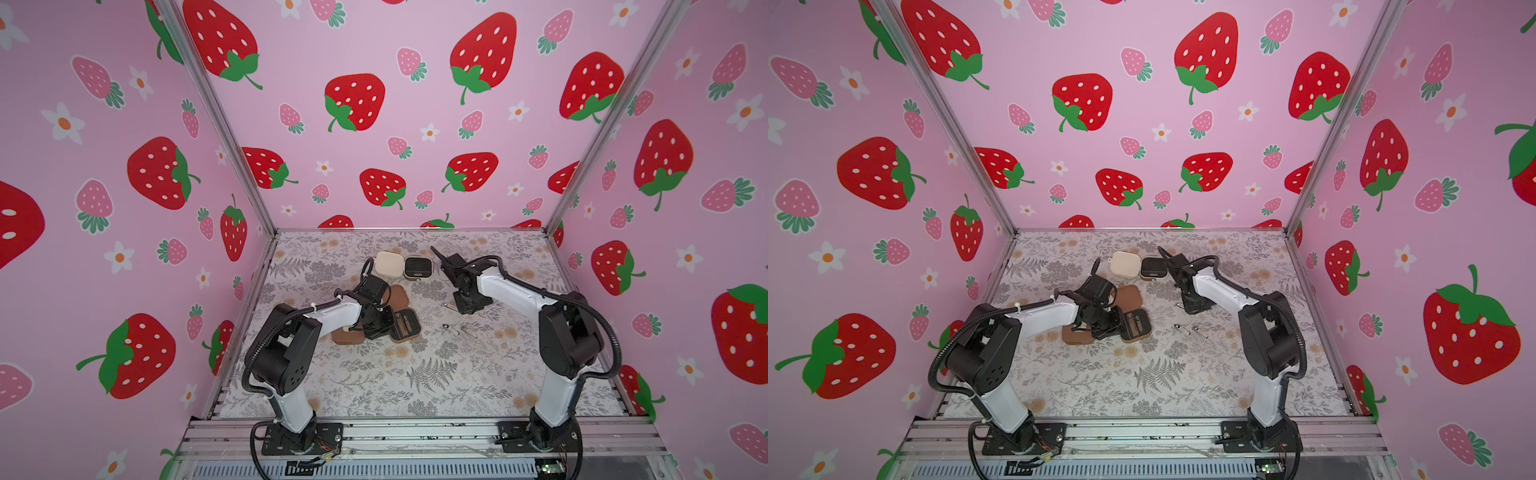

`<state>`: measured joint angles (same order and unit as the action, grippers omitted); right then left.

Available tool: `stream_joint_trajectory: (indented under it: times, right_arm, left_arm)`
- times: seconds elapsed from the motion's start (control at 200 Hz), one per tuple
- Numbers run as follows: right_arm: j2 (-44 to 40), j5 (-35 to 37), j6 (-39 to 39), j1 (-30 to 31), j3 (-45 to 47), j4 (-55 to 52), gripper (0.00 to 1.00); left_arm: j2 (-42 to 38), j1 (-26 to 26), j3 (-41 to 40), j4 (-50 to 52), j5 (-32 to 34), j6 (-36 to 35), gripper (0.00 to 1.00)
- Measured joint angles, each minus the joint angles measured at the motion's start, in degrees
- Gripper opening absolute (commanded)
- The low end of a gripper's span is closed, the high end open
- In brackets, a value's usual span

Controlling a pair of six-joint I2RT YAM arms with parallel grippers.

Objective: Organize nail clipper sets
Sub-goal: Place the nail clipper at the center of the board.

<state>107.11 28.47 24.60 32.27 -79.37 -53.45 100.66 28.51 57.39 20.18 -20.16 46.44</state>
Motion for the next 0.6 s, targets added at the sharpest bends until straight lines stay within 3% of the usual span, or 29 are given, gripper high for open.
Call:
stream_joint_trajectory:
  times: [0.23, 0.44, 0.595]
  right_arm:
    - [5.03, 9.42, -3.15, -11.19, 0.90, 0.20, 0.00]
    - [13.31, 11.13, -5.77, -12.90, -0.63, 1.51, 0.00]
    - [14.01, 11.47, -6.73, -12.90, -2.03, 2.08, 0.00]
  left_arm:
    - [0.00, 0.00, 0.11, 0.22, 0.02, -0.13, 0.00]
    - [0.00, 0.00, 0.20, 0.42, 0.09, -0.13, 0.00]
    - [0.00, 0.00, 0.20, 0.42, 0.13, -0.13, 0.00]
